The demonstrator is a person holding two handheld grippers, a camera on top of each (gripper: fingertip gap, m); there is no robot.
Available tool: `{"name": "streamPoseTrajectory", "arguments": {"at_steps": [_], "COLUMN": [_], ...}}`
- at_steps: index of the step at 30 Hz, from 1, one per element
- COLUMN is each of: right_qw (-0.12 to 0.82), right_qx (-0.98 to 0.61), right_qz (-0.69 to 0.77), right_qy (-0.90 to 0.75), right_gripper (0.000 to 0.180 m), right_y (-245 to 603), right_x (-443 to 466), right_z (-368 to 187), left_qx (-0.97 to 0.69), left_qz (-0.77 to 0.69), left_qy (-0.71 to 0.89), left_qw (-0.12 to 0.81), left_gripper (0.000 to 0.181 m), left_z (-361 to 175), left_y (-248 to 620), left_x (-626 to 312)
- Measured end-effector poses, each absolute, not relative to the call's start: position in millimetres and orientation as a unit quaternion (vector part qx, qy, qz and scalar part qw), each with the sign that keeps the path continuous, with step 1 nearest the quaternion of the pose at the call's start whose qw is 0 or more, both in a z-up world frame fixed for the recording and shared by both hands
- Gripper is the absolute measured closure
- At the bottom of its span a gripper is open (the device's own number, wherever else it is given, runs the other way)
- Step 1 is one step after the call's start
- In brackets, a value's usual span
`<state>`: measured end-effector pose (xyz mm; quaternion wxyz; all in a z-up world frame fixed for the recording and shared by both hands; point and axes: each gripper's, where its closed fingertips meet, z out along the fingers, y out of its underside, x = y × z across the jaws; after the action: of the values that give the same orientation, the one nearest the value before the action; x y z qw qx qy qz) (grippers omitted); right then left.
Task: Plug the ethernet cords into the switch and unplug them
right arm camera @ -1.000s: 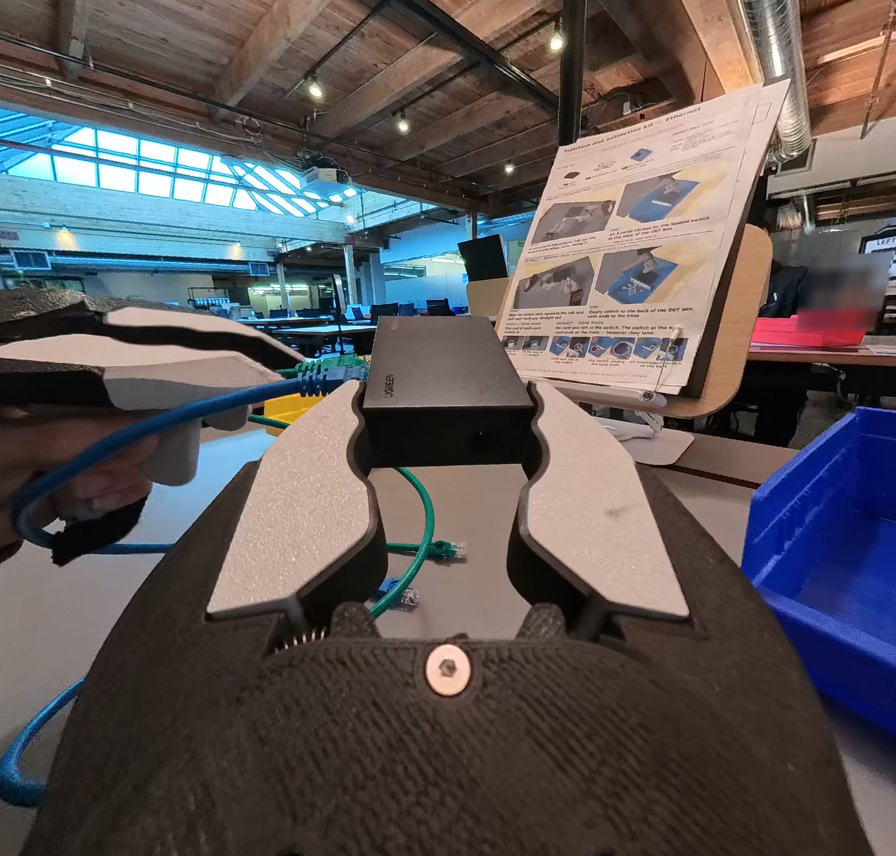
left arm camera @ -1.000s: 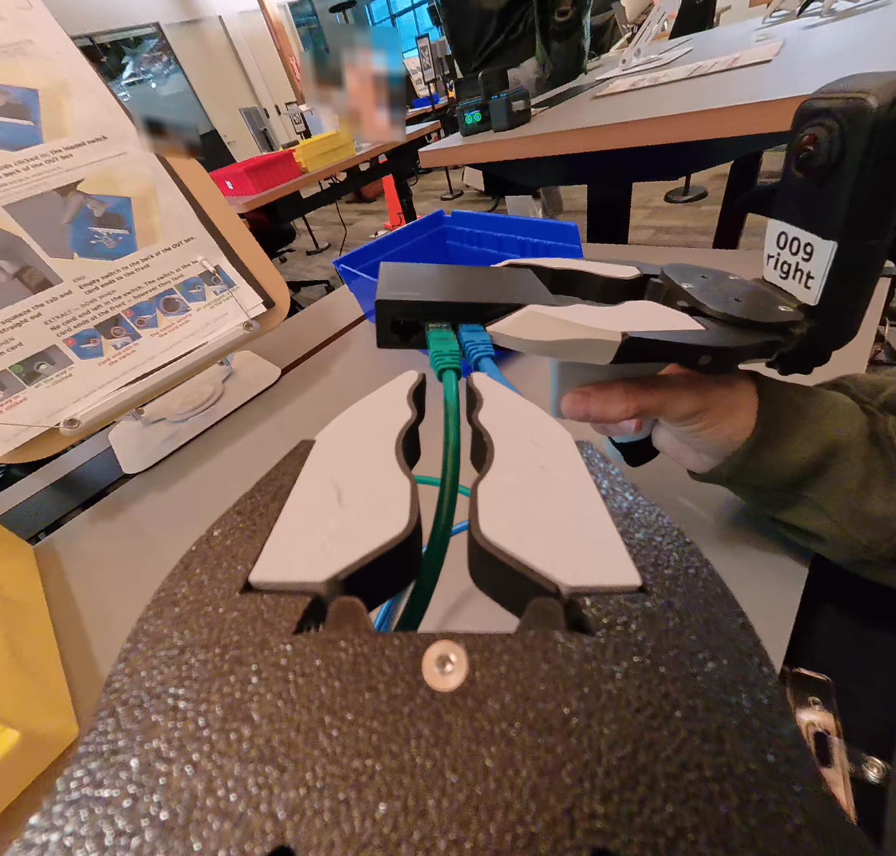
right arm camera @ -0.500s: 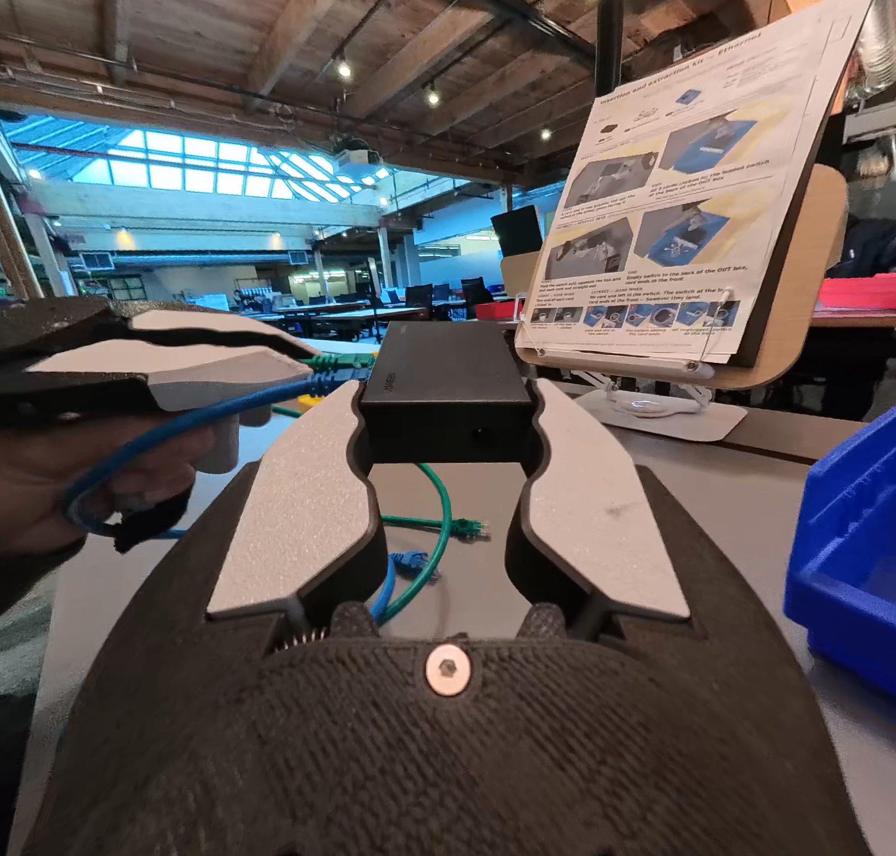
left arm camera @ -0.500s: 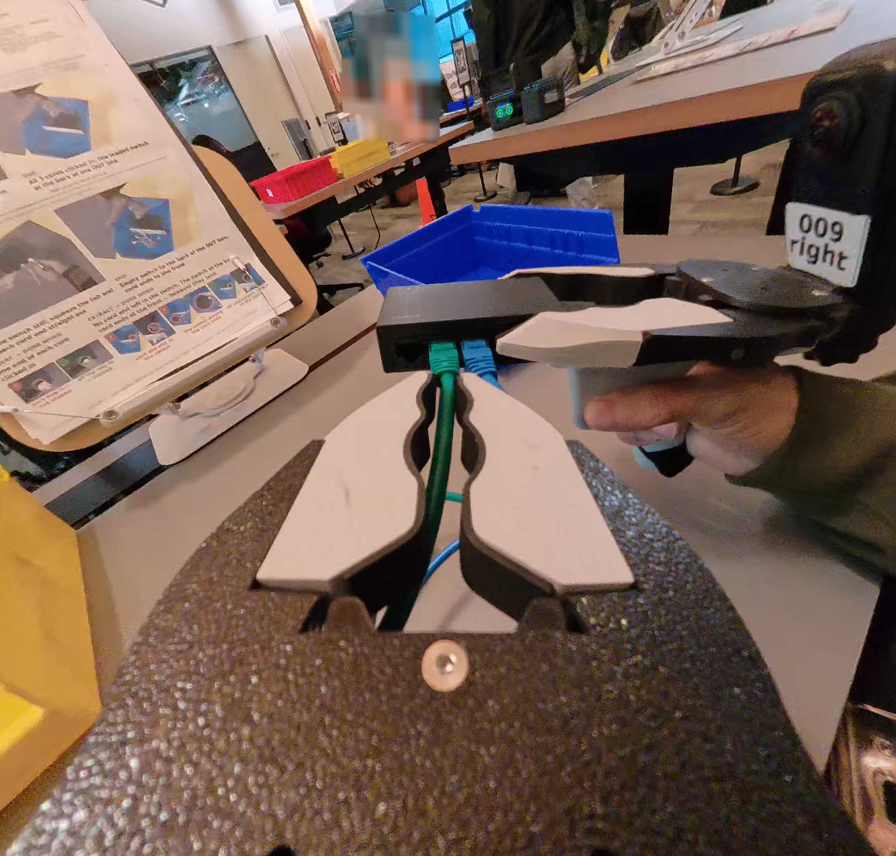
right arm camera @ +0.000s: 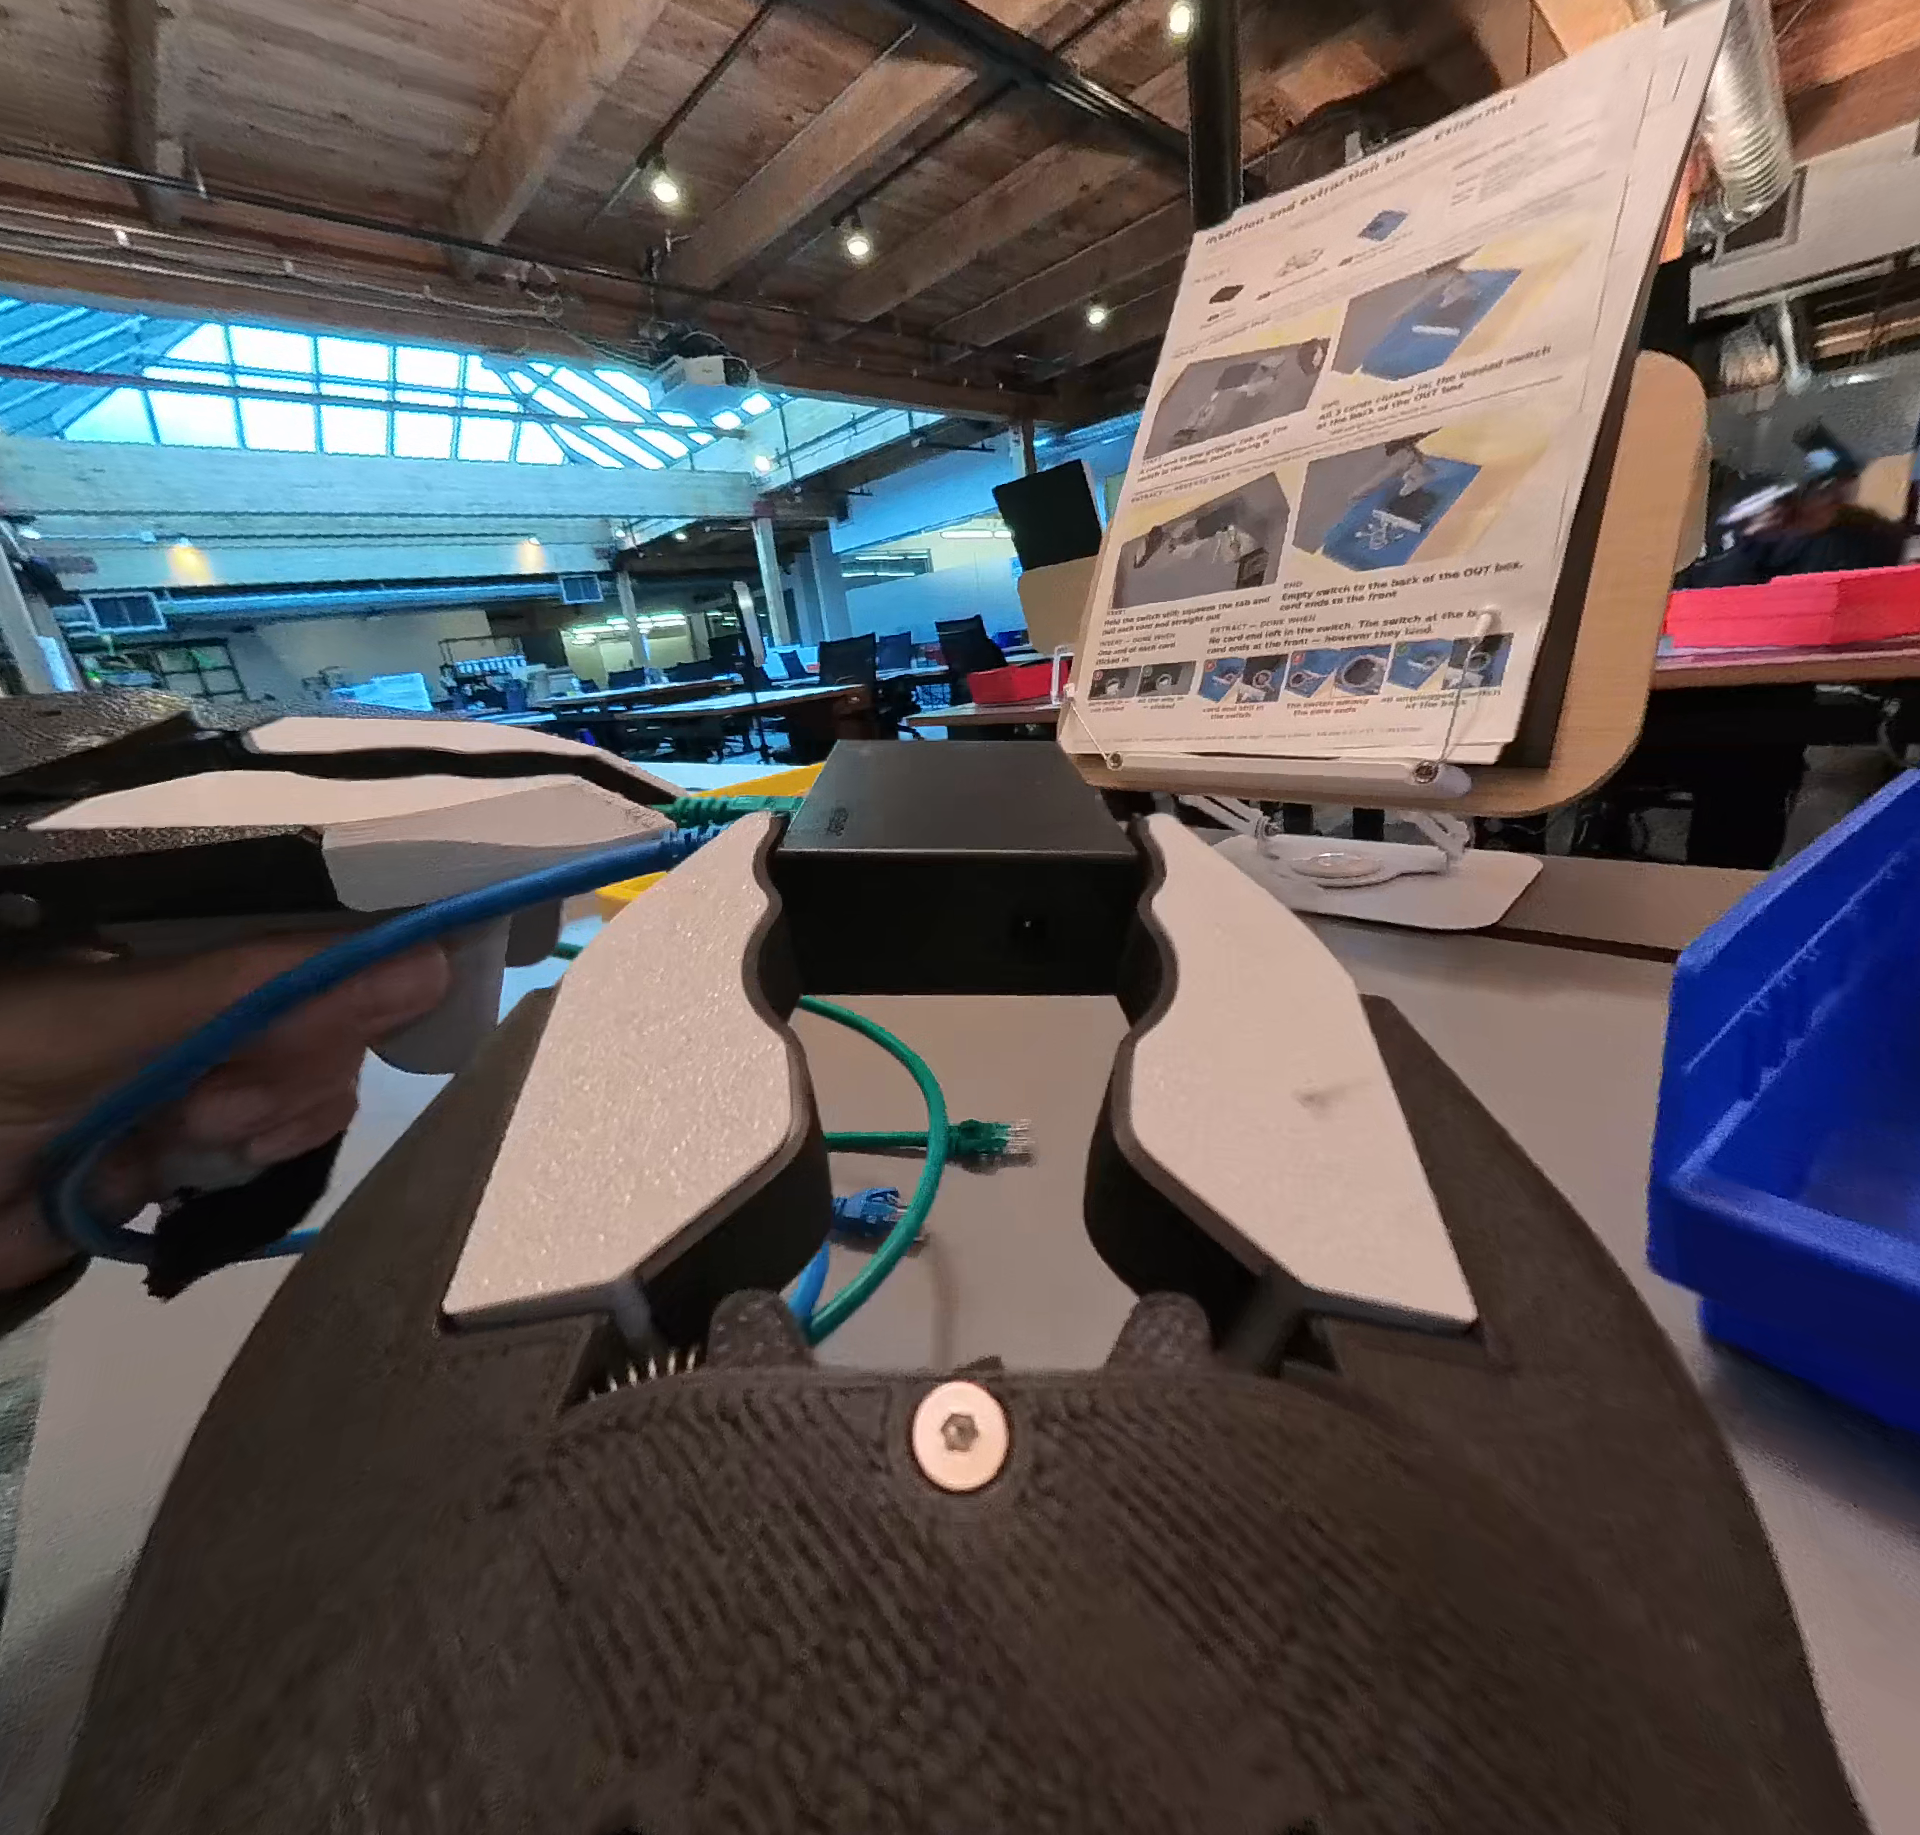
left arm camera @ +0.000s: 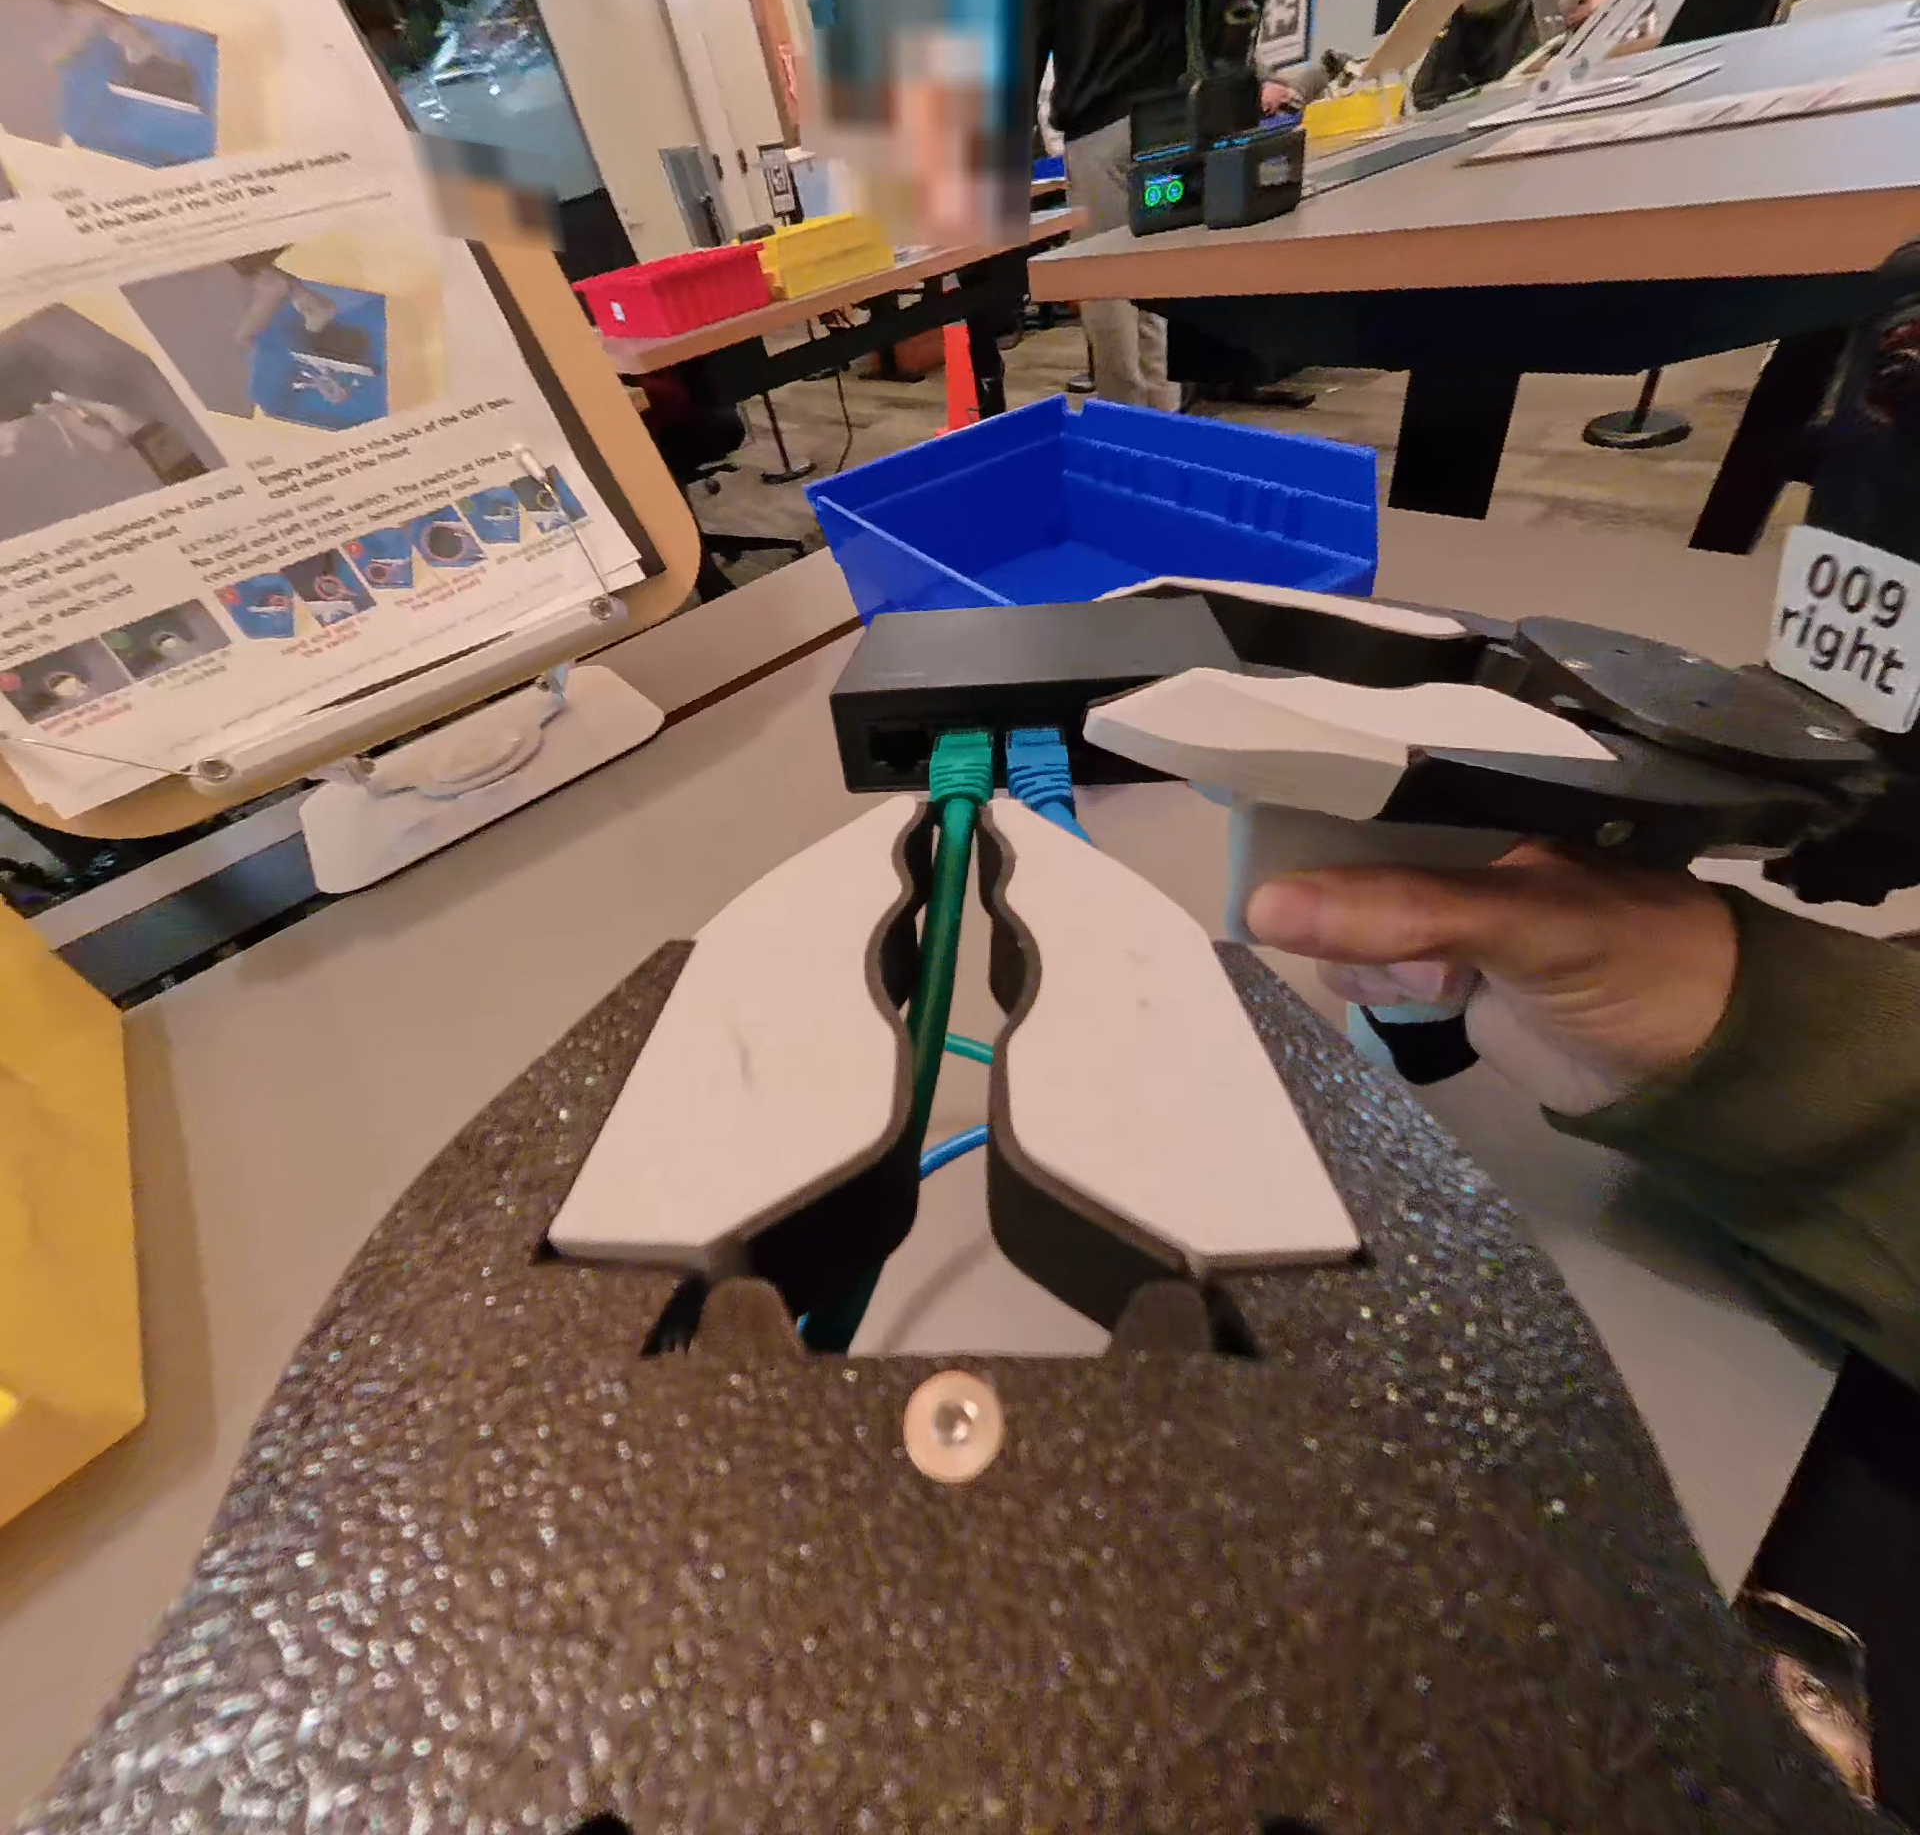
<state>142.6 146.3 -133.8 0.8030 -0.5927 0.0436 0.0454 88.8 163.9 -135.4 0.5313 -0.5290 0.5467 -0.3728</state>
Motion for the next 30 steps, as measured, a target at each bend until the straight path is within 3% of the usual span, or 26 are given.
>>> {"name": "streamPoseTrajectory", "arguments": {"at_steps": [18, 25, 30], "right_qw": [0.808, 0.821, 0.83], "right_qx": [-0.584, -0.563, -0.551], "right_qz": [0.071, 0.068, 0.067], "right_qy": [0.035, 0.061, 0.059], "right_gripper": [0.118, 0.117, 0.118], "right_y": [146, 141, 137], "right_x": [141, 152, 151], "right_z": [-134, -129, -123], "left_qx": [-0.548, -0.533, -0.534], "left_qz": [-0.413, -0.381, -0.401], "left_qy": [0.543, 0.543, 0.544], "left_qw": [0.485, 0.526, 0.507], "left_gripper": [0.175, 0.171, 0.175], "left_z": [-146, -136, -134], "left_y": [165, 163, 157], "left_x": [89, 89, 87]}}
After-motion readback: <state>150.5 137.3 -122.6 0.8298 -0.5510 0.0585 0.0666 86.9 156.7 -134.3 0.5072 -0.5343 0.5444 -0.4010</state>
